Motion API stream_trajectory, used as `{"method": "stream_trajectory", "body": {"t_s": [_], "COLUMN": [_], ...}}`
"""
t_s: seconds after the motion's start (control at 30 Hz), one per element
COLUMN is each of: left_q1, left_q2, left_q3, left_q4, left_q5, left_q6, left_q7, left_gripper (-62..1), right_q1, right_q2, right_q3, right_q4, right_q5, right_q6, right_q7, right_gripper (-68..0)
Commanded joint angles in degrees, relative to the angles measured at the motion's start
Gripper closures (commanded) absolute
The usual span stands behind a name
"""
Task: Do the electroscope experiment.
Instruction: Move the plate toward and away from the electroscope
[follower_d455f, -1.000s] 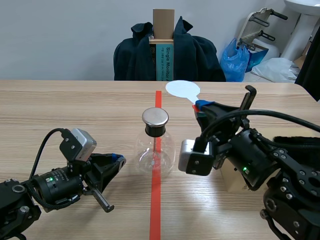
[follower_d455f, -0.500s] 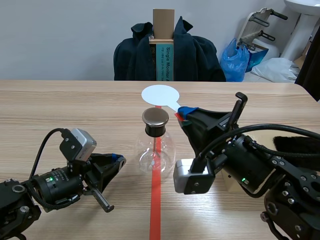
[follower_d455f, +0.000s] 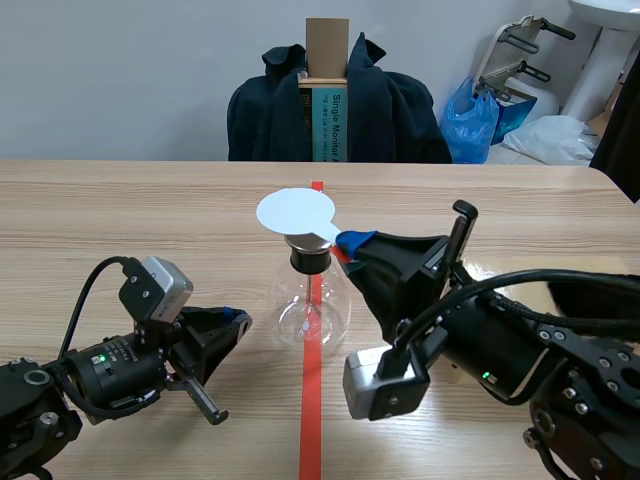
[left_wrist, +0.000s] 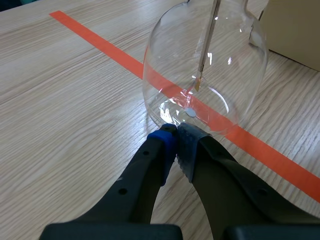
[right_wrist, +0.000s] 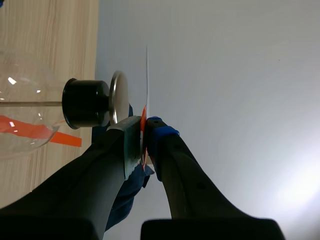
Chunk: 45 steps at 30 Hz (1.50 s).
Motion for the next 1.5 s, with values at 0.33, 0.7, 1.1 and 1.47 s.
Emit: {"method": "stream_trajectory", "body": {"t_s": [0.33, 0.7, 1.1, 1.47], "left_q1": [-0.31, -0.31, -0.31, -0.31], "left_q2": [-0.15, -0.15, -0.15, -0.15], "left_q3": [-0.42, -0.42, -0.42, -0.42], "left_q4": [0.94, 0.94, 0.94, 0.94], "left_q5": [-0.35, -0.35, -0.35, -0.35], "left_q6": [-0.09, -0.09, -0.09, -0.09], "left_q7": [-0.83, -0.83, -0.83, -0.83], "left_gripper": [-3.0, -3.0, -3.0, -3.0], "right_q1": [-0.17, -0.17, -0.2, -0.2], "right_q2": [0.42, 0.44, 0.44, 0.44], "right_q3": [0.7, 0.83, 0.83, 0.83], "right_q4": [1.27, 1.27, 1.27, 1.27], "right_q5": [0.28, 0.28, 0.28, 0.22], "right_q6": [-3.06, -3.02, -2.58, -2.58], "right_q7": [-7.98, -18.82, -16.35, -5.09], "right_gripper": [-0.7, -0.7, -0.7, -0.7]}}
